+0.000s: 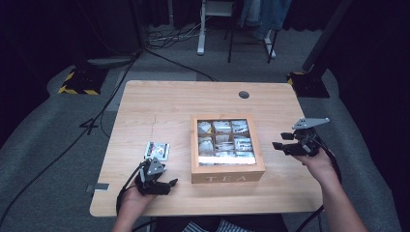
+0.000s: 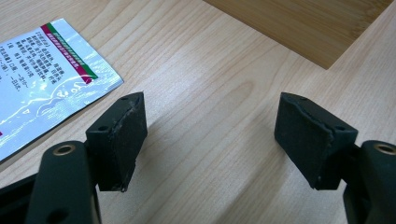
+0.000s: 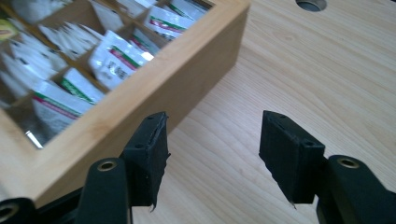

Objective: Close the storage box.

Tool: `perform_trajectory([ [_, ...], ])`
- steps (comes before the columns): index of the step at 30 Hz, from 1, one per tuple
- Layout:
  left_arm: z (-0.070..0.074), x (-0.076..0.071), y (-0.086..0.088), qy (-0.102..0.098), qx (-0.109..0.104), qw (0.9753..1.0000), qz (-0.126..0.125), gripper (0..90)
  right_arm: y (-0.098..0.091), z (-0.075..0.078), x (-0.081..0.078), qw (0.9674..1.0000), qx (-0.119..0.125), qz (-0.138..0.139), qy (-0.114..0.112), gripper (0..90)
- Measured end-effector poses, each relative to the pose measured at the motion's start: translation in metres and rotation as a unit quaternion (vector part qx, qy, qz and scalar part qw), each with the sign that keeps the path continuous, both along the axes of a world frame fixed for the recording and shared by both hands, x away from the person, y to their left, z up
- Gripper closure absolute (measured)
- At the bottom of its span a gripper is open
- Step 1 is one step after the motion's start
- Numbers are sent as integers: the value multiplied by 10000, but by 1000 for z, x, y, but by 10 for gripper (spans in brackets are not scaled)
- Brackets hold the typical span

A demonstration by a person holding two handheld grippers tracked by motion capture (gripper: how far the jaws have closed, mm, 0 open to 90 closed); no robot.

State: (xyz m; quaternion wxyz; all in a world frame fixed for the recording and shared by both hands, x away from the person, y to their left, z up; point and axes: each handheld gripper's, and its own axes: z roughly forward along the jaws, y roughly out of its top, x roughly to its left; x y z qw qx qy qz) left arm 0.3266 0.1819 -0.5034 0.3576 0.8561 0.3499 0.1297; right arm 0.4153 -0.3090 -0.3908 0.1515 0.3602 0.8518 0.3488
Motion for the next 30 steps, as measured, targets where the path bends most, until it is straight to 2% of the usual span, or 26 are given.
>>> perform_trajectory([
  [7,0,1,1,0,-7,10000,16,262,-16,-28,17,9998,2,-207,70,425],
  [10,0,1,1,6,-1,10000,20,262,-21,-36,21,9997,1,-251,35,426],
  [14,0,1,2,-14,14,10000,30,259,-26,-49,25,9995,6,-300,-45,425],
  [18,0,1,2,-18,17,10000,30,259,-27,-64,28,9990,-232,-286,-252,436],
  [20,0,1,2,-18,16,10000,31,259,-28,-71,29,9988,-268,-230,-328,436],
  [26,0,1,2,-18,17,10000,31,259,-29,-88,33,9990,-214,-284,-264,441],
  [30,0,1,2,-17,16,10000,30,259,-30,-97,36,9987,-191,-430,-190,435],
])
